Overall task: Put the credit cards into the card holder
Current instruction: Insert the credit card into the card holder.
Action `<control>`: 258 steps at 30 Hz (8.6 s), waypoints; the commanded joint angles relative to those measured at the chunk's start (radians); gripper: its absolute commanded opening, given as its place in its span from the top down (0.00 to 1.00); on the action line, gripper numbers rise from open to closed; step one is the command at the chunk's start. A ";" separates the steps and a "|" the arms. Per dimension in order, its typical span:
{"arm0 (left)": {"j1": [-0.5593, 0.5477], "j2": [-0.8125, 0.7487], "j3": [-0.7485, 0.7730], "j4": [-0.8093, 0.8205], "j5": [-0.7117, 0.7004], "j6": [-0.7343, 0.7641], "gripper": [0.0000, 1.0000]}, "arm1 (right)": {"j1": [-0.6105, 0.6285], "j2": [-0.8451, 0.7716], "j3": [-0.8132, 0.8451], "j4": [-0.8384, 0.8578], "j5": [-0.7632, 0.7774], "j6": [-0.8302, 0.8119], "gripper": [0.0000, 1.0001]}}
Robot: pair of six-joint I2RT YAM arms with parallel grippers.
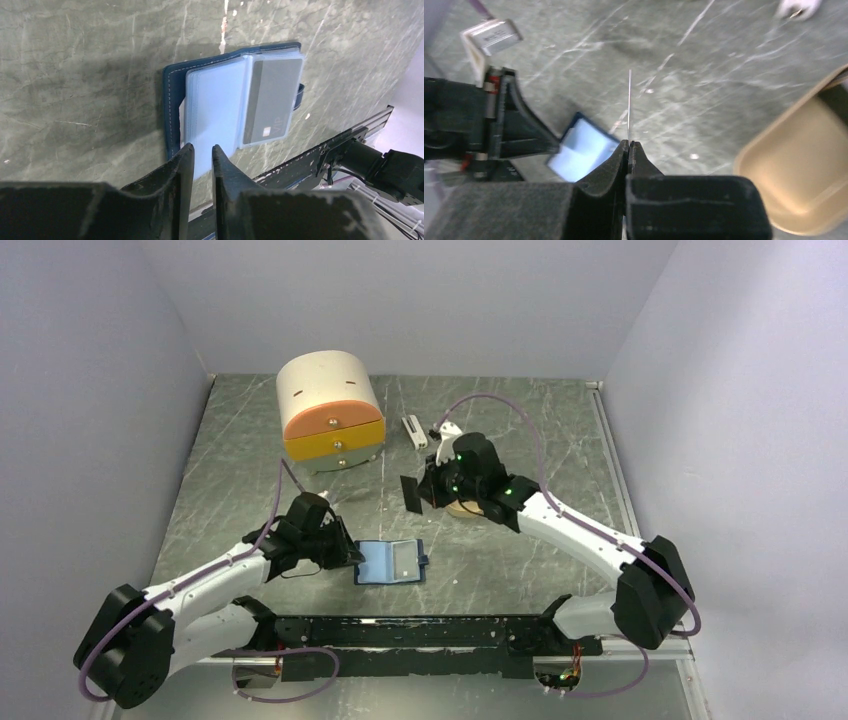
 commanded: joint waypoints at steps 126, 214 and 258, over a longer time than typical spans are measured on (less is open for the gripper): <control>0.010 0.127 -0.031 -0.007 -0.003 0.032 0.87 | 0.140 0.415 -0.407 0.714 -0.293 0.789 0.97; -0.076 0.249 0.197 0.024 0.083 0.037 0.83 | 0.171 0.289 -0.361 0.426 -0.075 0.535 0.77; -0.081 0.268 0.125 0.330 0.269 0.059 0.91 | 0.084 0.238 -0.426 0.459 -0.067 0.483 0.77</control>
